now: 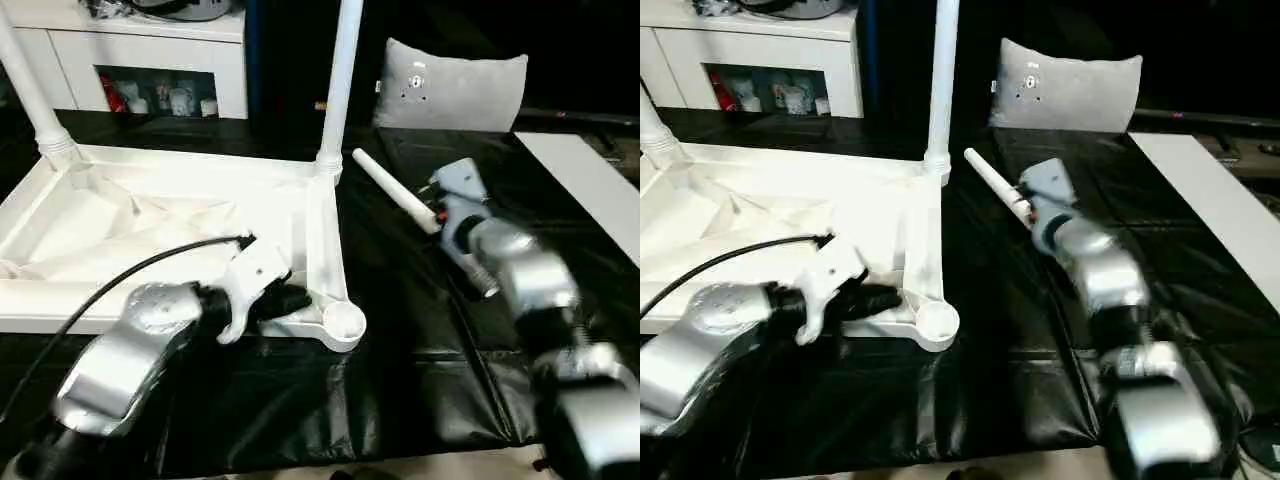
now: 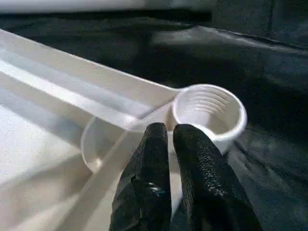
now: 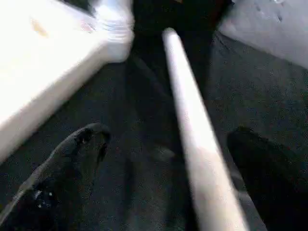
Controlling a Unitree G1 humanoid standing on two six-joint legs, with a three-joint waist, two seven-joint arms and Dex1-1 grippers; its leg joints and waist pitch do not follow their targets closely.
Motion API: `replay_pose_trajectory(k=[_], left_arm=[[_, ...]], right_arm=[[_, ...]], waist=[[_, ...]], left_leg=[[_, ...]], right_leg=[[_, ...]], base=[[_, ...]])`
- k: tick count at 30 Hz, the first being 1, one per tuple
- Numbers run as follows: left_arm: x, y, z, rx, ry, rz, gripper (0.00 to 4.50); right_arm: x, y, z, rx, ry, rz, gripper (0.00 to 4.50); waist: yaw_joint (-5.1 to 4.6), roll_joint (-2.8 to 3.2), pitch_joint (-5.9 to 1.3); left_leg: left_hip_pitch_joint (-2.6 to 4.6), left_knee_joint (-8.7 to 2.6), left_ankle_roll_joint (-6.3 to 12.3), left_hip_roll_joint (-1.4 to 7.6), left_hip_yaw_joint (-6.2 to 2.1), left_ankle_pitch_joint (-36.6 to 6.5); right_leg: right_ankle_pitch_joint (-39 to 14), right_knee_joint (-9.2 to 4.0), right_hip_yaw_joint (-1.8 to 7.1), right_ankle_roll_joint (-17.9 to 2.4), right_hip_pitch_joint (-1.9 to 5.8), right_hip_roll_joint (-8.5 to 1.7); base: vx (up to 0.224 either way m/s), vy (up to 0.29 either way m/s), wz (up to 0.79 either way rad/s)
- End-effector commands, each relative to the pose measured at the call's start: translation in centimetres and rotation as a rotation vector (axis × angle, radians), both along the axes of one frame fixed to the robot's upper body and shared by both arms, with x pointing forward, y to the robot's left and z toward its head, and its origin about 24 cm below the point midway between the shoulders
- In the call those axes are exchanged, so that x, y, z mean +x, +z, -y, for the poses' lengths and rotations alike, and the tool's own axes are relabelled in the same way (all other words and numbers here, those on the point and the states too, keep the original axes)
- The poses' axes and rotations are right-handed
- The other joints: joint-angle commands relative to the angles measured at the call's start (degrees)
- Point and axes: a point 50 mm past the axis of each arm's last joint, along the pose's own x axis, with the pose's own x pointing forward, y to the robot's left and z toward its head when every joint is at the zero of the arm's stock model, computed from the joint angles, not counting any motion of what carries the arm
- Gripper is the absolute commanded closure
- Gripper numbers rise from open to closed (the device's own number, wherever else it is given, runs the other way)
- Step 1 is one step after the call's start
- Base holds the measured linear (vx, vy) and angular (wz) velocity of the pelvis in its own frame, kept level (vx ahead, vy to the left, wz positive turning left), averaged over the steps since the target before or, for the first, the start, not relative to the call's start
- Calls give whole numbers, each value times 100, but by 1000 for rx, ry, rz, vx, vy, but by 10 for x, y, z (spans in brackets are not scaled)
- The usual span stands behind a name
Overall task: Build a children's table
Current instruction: Pick table leg
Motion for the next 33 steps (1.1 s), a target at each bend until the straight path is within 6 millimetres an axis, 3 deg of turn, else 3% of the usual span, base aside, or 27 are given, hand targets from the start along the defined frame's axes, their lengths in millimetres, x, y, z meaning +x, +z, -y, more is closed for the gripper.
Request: replay_pose_trajectory(k=[1,9,15,27,33], left_arm=[[-5,5,1,-10,-18,6,365],[-9,5,1,14,-17,3,287],[-13,4,1,27,-41,-17,287],[-12,4,2,36,-51,-23,287],[-12,4,1,40,-53,-21,287]], right_arm=[[3,0,20,-7,-76,-27,0],[-4,-15,55,-37,-180,-161,0],[-15,-32,64,35,-144,-315,0],[-34,-56,45,81,127,-512,0],[-36,-62,25,105,248,-517,0]], waist=[[-12,63,-331],[0,39,-331],[-15,50,-323],[5,78,-321],[-14,51,-303]], left_leg=[[36,-364,-89,127,-1,-1519],[2,-347,-41,109,3,-1447],[-10,-337,21,112,-2,-1532],[-9,-346,59,153,-20,-1550],[6,-350,8,156,-42,-1728]], right_leg=[[-1996,-418,251,-940,265,-323],[-2184,-432,230,-806,279,-320],[-2281,-446,214,-887,275,-327],[-2245,-442,216,-1060,282,-343],[-2752,-494,203,-905,267,-371]], base=[[0,0,0],[0,0,0],[0,0,0],[0,0,0],[0,0,0]])
